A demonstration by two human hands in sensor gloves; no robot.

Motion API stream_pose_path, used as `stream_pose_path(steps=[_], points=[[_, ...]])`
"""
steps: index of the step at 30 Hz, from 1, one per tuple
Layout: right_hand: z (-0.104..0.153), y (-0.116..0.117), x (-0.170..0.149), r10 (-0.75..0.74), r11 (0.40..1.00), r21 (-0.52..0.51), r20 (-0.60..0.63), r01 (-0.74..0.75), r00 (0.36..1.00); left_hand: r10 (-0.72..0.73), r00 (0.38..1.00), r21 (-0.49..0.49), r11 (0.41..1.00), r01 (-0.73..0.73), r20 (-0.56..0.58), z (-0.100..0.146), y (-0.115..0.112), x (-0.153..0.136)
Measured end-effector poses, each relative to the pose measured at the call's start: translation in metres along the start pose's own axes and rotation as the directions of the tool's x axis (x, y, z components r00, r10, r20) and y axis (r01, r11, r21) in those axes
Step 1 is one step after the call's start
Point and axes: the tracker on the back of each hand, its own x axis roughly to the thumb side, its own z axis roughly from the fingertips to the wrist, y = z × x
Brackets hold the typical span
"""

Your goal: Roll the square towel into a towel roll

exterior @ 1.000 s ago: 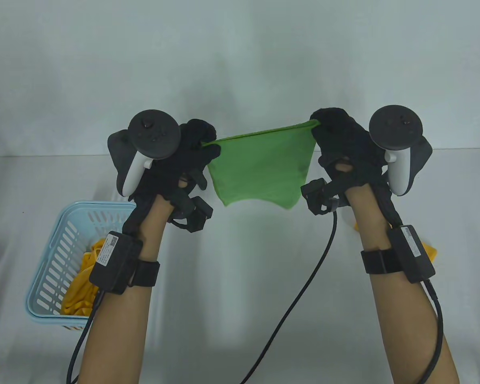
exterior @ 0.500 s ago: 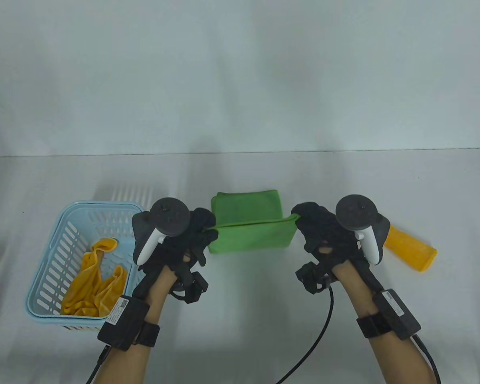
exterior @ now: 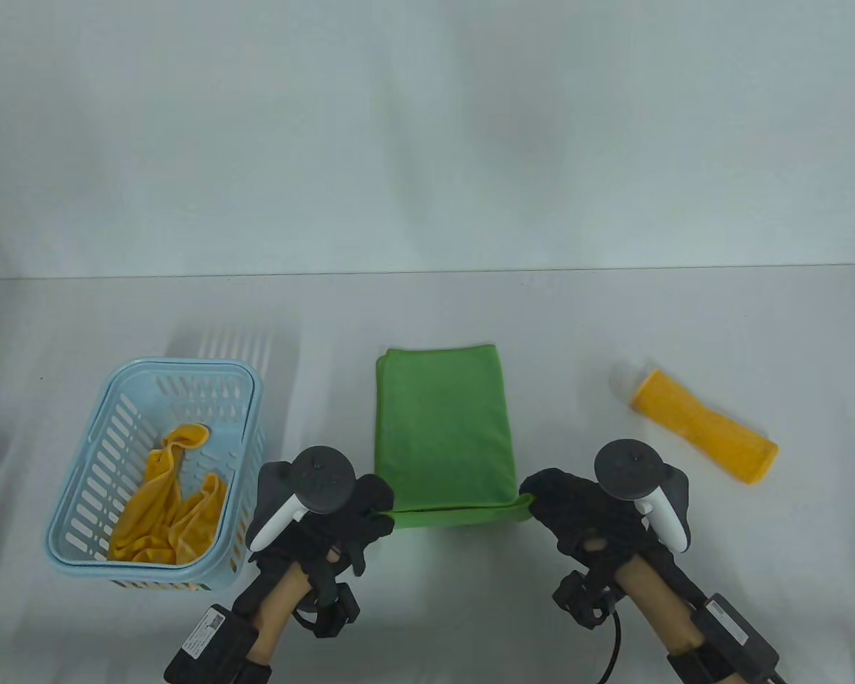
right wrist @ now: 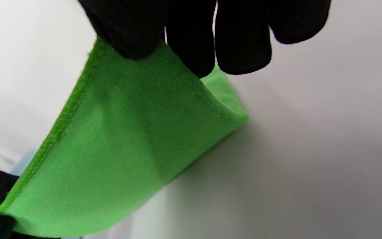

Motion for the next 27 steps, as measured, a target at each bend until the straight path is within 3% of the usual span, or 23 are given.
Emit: stream_pose_path(steps=[8,16,27], points=[[-0.001,0.024,-0.008,0.188,0.954,0.245,-0.044,-0.172,0.981,-0.124,0.992,-0.192,0.973,0.124,0.015,-0.005,-0.029,-0.004],[-0.01,0.047,-0.022,0.296,0.903,0.352,-0.092,-0.247,0.951,-0.249,0.968,-0.339,0.911,0.237,0.007,-0.018,-0.057,-0.006],[-0.026,0.041,-0.037,0.2,0.959,0.249,-0.255,-0.136,0.946,-0.185,0.975,-0.245,0.958,0.151,-0.121,-0.031,-0.046,-0.019]])
